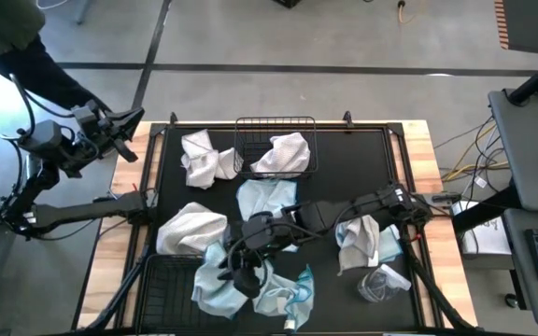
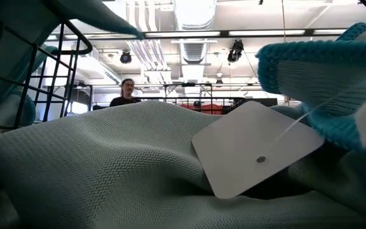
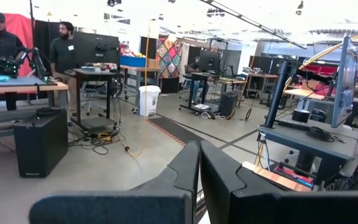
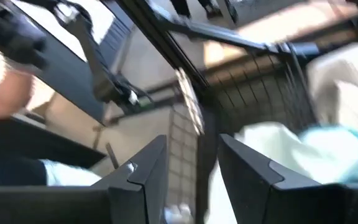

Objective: Sort microfiber towel by color & place in baskets
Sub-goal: Put the top left blue microfiber cloth into the bottom wire basket

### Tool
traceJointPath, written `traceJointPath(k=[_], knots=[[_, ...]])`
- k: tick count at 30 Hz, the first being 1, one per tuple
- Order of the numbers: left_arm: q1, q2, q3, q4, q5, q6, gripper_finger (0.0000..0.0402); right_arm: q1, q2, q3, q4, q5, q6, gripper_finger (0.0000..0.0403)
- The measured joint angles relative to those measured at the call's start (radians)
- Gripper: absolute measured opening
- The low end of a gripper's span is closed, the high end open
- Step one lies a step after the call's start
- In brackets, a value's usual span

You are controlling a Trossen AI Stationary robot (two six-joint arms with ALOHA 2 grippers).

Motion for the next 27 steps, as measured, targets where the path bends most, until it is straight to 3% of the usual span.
traceJointPath(k=[9,18,27], knots=[[0.0,0.0,0.0,0.001,0.105,-0.011,0.0,-0.024,-0.06,0.0,-0.281,0.01,0.038,0.0108],[0.0,0.0,0.0,0.004,0.105,-0.016,0.0,-0.039,-0.149,0.001,-0.531,0.181,0.01,0.0101],[0.0,0.0,0.0,0.003,0.105,-0.016,0.0,-0.068,-0.177,0.001,-0.731,0.272,-0.025,0.0102]])
